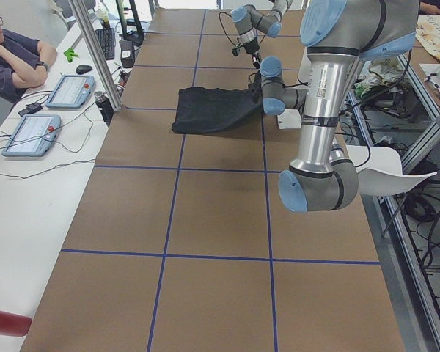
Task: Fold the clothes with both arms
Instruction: 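Lift the near edge with both grippers and fold it away from the robot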
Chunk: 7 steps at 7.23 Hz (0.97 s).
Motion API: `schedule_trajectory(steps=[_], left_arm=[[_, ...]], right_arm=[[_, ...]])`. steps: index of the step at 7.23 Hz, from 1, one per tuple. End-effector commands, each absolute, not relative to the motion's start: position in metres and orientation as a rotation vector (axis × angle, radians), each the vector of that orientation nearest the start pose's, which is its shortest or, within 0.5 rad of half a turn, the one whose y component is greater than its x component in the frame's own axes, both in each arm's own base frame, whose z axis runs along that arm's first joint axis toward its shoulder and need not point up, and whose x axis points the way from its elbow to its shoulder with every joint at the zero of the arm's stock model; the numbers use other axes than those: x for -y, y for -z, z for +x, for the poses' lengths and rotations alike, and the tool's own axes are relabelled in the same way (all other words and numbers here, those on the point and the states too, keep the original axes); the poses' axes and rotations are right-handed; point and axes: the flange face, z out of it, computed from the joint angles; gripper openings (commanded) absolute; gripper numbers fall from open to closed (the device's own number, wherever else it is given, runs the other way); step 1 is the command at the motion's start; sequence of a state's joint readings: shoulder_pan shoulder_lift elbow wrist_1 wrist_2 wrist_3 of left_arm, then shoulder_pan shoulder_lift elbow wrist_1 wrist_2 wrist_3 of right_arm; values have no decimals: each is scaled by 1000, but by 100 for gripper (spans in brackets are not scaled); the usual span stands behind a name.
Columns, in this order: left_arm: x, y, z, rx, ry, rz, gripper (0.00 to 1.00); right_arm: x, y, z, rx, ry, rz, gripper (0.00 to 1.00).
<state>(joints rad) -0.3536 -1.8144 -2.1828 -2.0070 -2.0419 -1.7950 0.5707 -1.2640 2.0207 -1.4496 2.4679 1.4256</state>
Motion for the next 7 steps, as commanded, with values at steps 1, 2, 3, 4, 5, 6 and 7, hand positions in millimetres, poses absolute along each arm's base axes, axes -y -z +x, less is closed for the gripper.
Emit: schedule_trajectory(steps=[1, 2, 3, 4, 5, 6, 7], left_arm=[[291, -202, 417, -1291, 254, -267, 0], [313, -203, 411, -1290, 294, -242, 0], [342, -203, 396, -1296, 337, -197, 0], [372, -210, 391, -1280, 369, -153, 0], [399, -228, 390, -1251, 387, -115, 0], [422, -230, 398, -1237, 409, -101, 0], [444, -228, 412, -1225, 425, -97, 0]], right_arm=[[374, -244, -390, 1096, -38, -452, 0], [392, -231, -389, 1114, -54, -426, 0], [413, -226, -393, 1113, -80, -409, 0], [436, -221, -396, 1112, -109, -392, 0], [467, -225, -391, 1103, -160, -377, 0], [489, -225, -382, 1103, -194, -362, 0], [514, -223, -376, 1099, -230, -349, 0]])
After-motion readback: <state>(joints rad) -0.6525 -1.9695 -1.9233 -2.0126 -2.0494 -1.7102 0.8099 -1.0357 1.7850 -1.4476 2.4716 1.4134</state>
